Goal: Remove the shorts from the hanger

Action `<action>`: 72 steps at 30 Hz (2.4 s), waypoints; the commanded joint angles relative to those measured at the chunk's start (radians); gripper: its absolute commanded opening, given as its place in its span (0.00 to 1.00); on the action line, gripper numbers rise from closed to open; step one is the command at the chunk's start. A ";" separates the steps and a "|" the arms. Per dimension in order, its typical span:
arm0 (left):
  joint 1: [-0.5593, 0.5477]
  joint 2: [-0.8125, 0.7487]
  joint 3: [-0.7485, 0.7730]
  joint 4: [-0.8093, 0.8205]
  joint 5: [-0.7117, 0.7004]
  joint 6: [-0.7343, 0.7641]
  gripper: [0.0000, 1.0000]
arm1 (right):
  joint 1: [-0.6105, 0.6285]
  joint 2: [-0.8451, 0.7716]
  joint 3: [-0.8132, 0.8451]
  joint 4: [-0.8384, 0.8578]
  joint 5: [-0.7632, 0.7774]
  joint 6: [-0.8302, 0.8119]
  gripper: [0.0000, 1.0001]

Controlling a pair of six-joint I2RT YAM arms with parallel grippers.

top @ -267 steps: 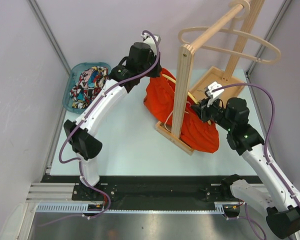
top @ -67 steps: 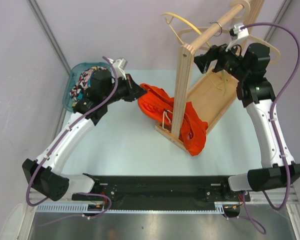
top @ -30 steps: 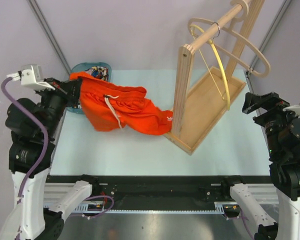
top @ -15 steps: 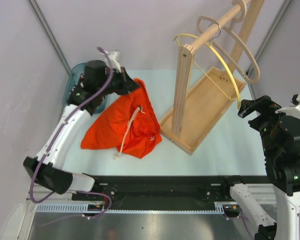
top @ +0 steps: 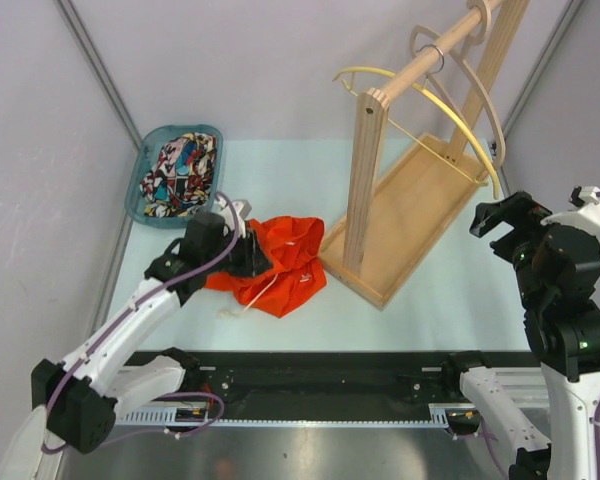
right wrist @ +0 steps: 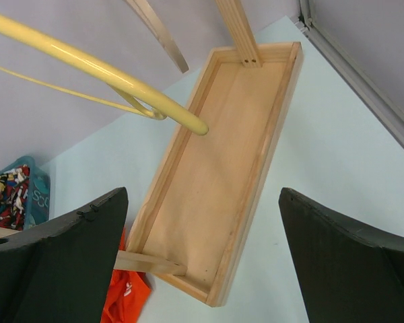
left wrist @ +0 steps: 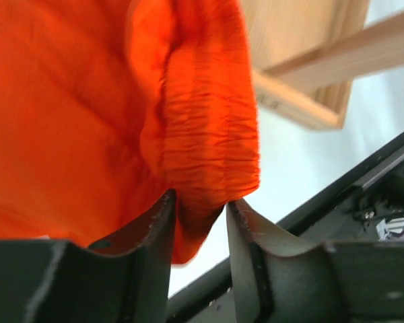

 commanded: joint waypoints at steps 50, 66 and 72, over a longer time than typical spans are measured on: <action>0.375 0.131 -0.077 0.346 0.167 -0.596 0.00 | 0.001 -0.103 -0.224 0.059 -0.098 -0.033 1.00; 0.611 0.466 0.763 0.347 0.237 -0.152 0.00 | -0.001 -0.049 -0.231 0.088 -0.118 -0.076 1.00; 0.654 0.631 1.071 0.124 0.095 0.018 0.00 | -0.001 -0.028 -0.231 0.100 -0.121 -0.093 1.00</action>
